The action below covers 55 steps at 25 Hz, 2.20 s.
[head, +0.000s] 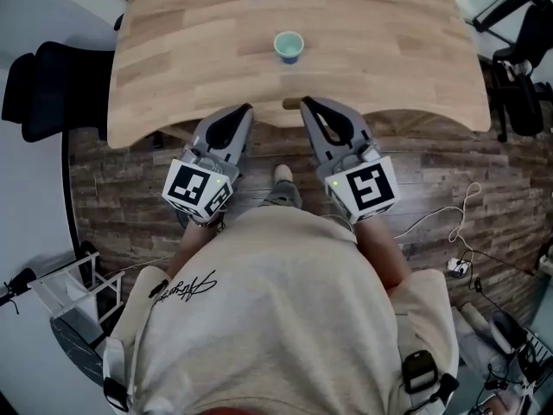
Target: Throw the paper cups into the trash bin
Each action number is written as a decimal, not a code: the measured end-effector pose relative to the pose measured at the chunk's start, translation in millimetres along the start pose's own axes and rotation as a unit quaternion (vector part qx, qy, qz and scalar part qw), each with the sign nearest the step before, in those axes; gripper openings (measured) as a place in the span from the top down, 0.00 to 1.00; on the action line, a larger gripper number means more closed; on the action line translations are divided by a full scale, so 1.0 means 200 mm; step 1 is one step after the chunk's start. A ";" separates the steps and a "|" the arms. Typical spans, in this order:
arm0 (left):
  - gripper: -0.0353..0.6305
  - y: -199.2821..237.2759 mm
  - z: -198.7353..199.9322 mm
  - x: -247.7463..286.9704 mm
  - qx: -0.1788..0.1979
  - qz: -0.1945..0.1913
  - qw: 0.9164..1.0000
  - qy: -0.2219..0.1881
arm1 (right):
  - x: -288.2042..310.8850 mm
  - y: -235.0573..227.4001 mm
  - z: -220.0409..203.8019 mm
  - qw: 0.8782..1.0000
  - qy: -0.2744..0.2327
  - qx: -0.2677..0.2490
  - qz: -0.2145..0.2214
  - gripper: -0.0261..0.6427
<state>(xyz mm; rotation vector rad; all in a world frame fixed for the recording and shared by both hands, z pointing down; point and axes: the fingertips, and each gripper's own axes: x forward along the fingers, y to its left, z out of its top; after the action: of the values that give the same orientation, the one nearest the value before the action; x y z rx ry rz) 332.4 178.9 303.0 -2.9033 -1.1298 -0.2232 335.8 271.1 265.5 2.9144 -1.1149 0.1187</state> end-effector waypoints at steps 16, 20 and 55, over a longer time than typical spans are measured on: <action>0.94 0.29 0.04 0.14 -0.004 -0.008 1.000 -0.004 | 0.25 -0.16 0.00 1.000 -0.002 0.008 -0.021 0.94; 0.94 0.29 0.08 0.18 -0.007 0.004 1.000 -0.012 | 0.24 -0.21 0.02 1.000 -0.007 0.008 -0.014 0.94; 0.94 0.34 -0.05 0.23 -0.041 0.074 0.996 0.007 | 0.72 -0.36 -0.68 0.948 0.179 -0.188 0.186 0.72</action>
<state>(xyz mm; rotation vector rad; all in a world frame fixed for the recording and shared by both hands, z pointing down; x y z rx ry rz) 411.5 158.9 321.4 -3.0339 -0.9195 -0.2931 482.0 234.0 413.6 2.2140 -1.4139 0.3751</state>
